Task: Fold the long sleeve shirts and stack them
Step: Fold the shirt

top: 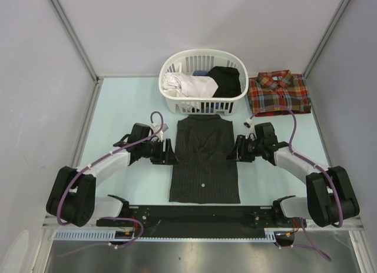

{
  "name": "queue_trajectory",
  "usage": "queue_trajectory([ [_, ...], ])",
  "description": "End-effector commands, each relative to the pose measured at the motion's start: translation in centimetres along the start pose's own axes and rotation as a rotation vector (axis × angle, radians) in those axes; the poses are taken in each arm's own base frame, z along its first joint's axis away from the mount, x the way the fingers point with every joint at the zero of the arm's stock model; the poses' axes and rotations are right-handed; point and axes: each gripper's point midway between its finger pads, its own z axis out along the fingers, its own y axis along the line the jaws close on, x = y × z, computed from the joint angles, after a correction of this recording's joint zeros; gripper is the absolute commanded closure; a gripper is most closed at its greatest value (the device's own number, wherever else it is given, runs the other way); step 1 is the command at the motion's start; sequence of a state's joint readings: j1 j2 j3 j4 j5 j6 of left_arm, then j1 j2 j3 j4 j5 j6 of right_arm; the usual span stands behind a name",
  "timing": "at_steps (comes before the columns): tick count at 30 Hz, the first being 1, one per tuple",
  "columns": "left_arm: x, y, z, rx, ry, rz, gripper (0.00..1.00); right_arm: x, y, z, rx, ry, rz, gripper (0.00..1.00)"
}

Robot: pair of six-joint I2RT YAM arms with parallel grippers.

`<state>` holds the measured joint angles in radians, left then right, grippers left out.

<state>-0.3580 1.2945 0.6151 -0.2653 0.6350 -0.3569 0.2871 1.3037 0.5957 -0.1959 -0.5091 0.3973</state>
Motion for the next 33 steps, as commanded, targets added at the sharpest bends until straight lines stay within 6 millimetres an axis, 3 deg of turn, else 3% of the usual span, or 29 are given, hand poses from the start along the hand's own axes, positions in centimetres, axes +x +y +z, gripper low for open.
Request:
queue_trajectory([
  [1,-1.8,0.1,0.1,0.014,-0.056,0.039,0.37,-1.3,1.0,0.4,-0.049,-0.057,-0.065,0.55],
  [18,-1.5,1.0,1.6,0.034,-0.039,0.008,0.39,1.2,-0.7,1.2,-0.007,-0.038,-0.013,0.6],
  [24,-1.2,1.2,2.1,0.037,-0.027,-0.006,0.46,1.0,-0.6,1.5,-0.021,-0.029,-0.01,0.72],
  [30,-1.4,1.4,2.5,0.035,-0.031,-0.008,0.55,0.4,-0.2,0.3,-0.003,-0.073,-0.033,0.97],
  [33,-1.4,0.8,2.5,0.061,-0.028,-0.009,0.64,0.3,-0.6,-0.3,0.033,-0.072,-0.021,1.0],
])
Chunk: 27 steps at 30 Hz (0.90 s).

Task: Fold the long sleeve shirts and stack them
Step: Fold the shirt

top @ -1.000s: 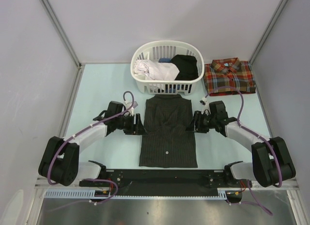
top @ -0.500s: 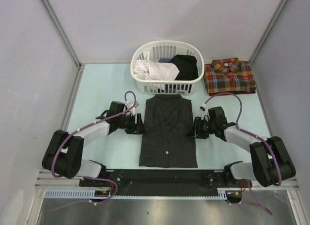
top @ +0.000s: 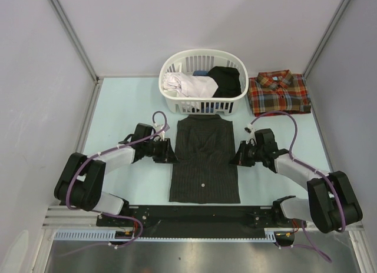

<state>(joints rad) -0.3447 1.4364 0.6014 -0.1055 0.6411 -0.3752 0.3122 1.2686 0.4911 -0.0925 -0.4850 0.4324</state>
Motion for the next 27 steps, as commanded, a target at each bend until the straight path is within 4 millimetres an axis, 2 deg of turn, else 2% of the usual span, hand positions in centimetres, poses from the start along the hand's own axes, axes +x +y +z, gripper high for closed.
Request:
queue_trajectory([
  [1,-0.8,-1.7,-0.1,0.074,-0.028,0.029,0.67,-2.0,0.2,-1.1,0.046,-0.062,-0.024,1.0],
  [5,-1.1,-3.3,-0.9,0.111,-0.058,0.077,0.8,-2.4,-1.0,-2.3,0.136,-0.058,0.017,1.0],
  [7,-1.0,-3.2,-1.0,0.104,-0.066,0.077,0.86,-1.9,-2.0,-2.5,0.189,-0.038,0.057,1.0],
  [8,-1.0,-3.2,-1.1,0.098,-0.072,0.084,0.93,-1.9,-2.2,-2.5,0.197,-0.035,0.063,1.0],
  [10,-1.0,-2.3,-1.0,0.055,-0.082,0.093,1.0,-2.1,-2.9,-2.5,0.224,-0.045,0.063,1.0],
  [15,-0.7,-0.6,0.1,0.011,-0.051,0.086,1.0,-2.0,-3.8,-2.0,0.246,-0.052,0.063,1.0],
  [18,-0.7,-0.4,0.7,0.015,-0.022,0.074,0.97,-2.4,-2.3,-1.9,0.131,-0.047,0.089,1.0],
  [19,-0.7,-0.4,0.8,0.018,-0.018,0.064,0.95,-2.6,-1.7,-1.9,0.098,-0.05,0.095,0.93],
  [21,-0.7,-0.4,0.9,0.023,-0.012,0.057,0.92,-2.7,-0.7,-1.6,0.034,-0.053,0.08,0.72],
  [22,-0.6,-0.4,1.0,0.024,-0.009,0.054,0.92,-2.8,-0.6,-1.6,0.022,-0.061,0.07,0.68],
  [27,-0.8,-0.4,0.8,0.019,-0.022,0.063,0.91,-2.7,-0.2,-0.7,-0.017,-0.053,0.068,0.71],
])
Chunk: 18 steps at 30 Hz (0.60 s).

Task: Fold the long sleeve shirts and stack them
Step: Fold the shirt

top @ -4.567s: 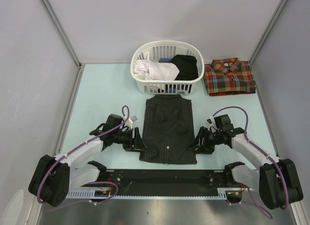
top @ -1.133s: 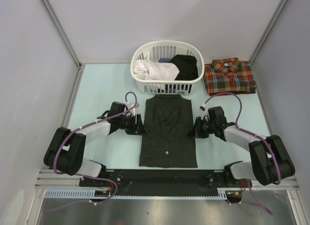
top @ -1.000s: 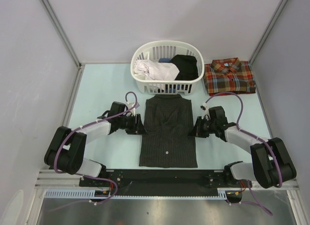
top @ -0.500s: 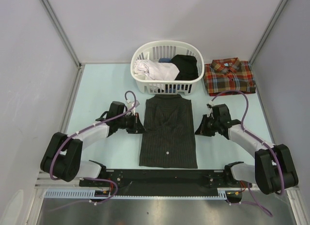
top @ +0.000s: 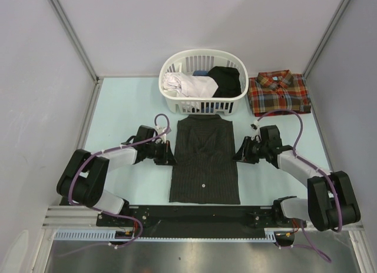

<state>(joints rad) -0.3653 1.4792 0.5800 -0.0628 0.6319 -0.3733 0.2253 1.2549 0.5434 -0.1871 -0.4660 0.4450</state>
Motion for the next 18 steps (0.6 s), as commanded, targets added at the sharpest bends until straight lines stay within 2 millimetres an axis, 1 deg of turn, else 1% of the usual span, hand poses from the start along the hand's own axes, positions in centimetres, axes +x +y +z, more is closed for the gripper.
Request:
queue_trajectory([
  [1,-1.7,-1.0,-0.3,0.025,-0.048,0.06,0.91,-0.5,1.4,0.7,-0.084,-0.007,-0.013,0.71],
  [4,-1.7,-1.0,-0.2,0.025,-0.048,0.06,0.91,-0.3,1.4,1.3,-0.091,0.003,-0.012,0.72],
  [6,-1.7,-0.9,-0.2,0.024,-0.049,0.059,0.91,0.0,0.9,1.8,-0.076,0.019,0.0,0.72],
  [9,-1.7,-0.9,-0.1,0.024,-0.048,0.055,0.91,0.1,0.7,2.3,-0.073,0.03,0.009,0.69],
  [14,-1.6,-0.8,-0.1,0.025,-0.046,0.057,0.91,0.4,1.0,2.6,-0.088,0.043,0.009,0.7],
  [16,-1.5,-0.7,0.0,0.023,-0.044,0.052,0.91,0.6,1.0,2.6,-0.09,0.044,0.008,0.76],
  [17,-1.5,-0.7,0.0,0.022,-0.043,0.053,0.91,0.6,0.9,2.6,-0.085,0.046,0.01,0.9],
  [18,-1.6,-0.8,-0.1,0.025,-0.047,0.056,0.92,0.5,0.8,2.4,-0.077,0.04,0.007,0.95],
])
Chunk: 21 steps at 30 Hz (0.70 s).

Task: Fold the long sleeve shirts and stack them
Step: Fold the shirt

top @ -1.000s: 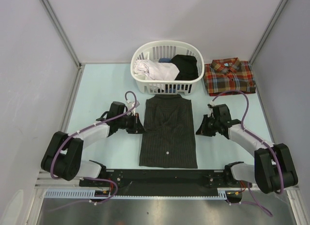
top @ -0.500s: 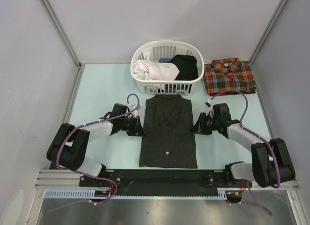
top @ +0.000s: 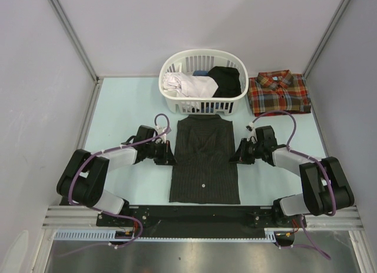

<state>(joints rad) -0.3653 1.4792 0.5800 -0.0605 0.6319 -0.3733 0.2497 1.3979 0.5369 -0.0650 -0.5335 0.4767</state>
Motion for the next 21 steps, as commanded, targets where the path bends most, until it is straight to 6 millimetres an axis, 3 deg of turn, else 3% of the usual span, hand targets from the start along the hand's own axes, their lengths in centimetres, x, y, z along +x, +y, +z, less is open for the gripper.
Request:
queue_trajectory([
  [1,-1.6,-0.8,-0.1,0.024,-0.046,0.055,0.93,-0.7,0.1,-0.4,-0.004,-0.032,-0.012,0.99],
  [10,-2.7,-3.6,-1.9,0.11,-0.133,0.106,1.0,-1.7,-1.4,-3.4,0.123,-0.119,0.019,1.0],
  [17,-1.8,0.7,-0.4,-0.031,-0.07,0.056,1.0,-1.8,-2.4,-1.8,0.149,-0.094,-0.006,1.0],
  [18,-1.8,1.3,-0.3,-0.04,-0.058,0.037,0.96,-1.5,-2.9,-1.5,0.167,-0.071,0.004,1.0],
  [20,-2.4,1.5,-0.4,-0.037,-0.056,0.027,0.81,-2.3,-2.0,-1.5,0.131,-0.065,-0.018,1.0],
  [21,-2.8,1.4,-0.8,-0.027,-0.068,0.022,0.65,-2.1,-1.6,-2.0,0.11,-0.036,-0.008,0.96],
])
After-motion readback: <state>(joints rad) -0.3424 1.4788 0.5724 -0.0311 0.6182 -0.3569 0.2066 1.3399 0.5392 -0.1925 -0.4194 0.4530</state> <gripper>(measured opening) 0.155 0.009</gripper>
